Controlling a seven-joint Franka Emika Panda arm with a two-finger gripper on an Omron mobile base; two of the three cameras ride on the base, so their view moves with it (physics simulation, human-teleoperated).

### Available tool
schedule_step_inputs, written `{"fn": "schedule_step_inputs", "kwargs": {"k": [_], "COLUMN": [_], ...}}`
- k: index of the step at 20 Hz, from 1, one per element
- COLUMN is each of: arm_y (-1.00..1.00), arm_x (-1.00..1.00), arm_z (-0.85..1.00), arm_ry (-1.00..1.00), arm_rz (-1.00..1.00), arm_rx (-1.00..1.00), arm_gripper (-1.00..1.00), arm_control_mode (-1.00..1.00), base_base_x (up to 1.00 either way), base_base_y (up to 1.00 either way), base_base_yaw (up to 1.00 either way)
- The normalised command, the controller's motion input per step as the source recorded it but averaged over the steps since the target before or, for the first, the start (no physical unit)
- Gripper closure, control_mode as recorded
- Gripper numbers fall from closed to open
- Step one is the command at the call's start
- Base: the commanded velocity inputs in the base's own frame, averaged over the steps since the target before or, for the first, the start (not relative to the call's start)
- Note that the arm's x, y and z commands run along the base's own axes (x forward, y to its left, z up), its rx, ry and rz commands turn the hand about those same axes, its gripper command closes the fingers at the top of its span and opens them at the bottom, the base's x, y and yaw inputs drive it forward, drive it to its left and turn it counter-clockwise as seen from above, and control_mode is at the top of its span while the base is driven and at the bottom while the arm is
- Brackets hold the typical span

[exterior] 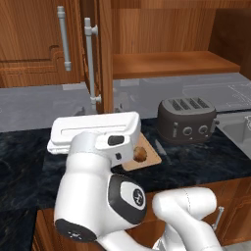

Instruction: Pick the bread, place it on the cutting board, pick the jam, place it on the counter, and close the cabinet.

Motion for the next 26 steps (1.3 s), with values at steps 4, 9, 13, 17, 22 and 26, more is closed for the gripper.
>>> {"fn": "schedule_step_inputs", "kwargs": {"k": [4, 9, 13, 17, 22, 26], "arm_y": [0.11, 0.07, 0.0, 0.0, 0.01, 0.06], "arm_x": [0.01, 0.06, 0.17, 0.23, 0.24, 0.18], "arm_z": [0.0, -0.01, -0.04, -0.06, -0.06, -0.1], "arm_ry": [-0.03, -0.02, 0.0, 0.0, 0.0, 0.0], "arm_rz": [-0.11, -0.1, -0.06, -0.06, -0.06, -0.05], "arm_rx": [0.0, 0.0, 0.0, 0.0, 0.0, 0.0], "arm_gripper": [-1.0, -1.0, -1.0, -1.0, -1.0, -1.0], "arm_control_mode": [-1.0, -1.0, -1.0, -1.0, -1.0, -1.0], "base_base_x": [0.0, 0.0, 0.0, 0.0, 0.0, 0.0], "base_base_y": [0.0, 0.0, 0.0, 0.0, 0.0, 0.0], "base_base_yaw": [0.0, 0.0, 0.0, 0.0, 0.0, 0.0]}}
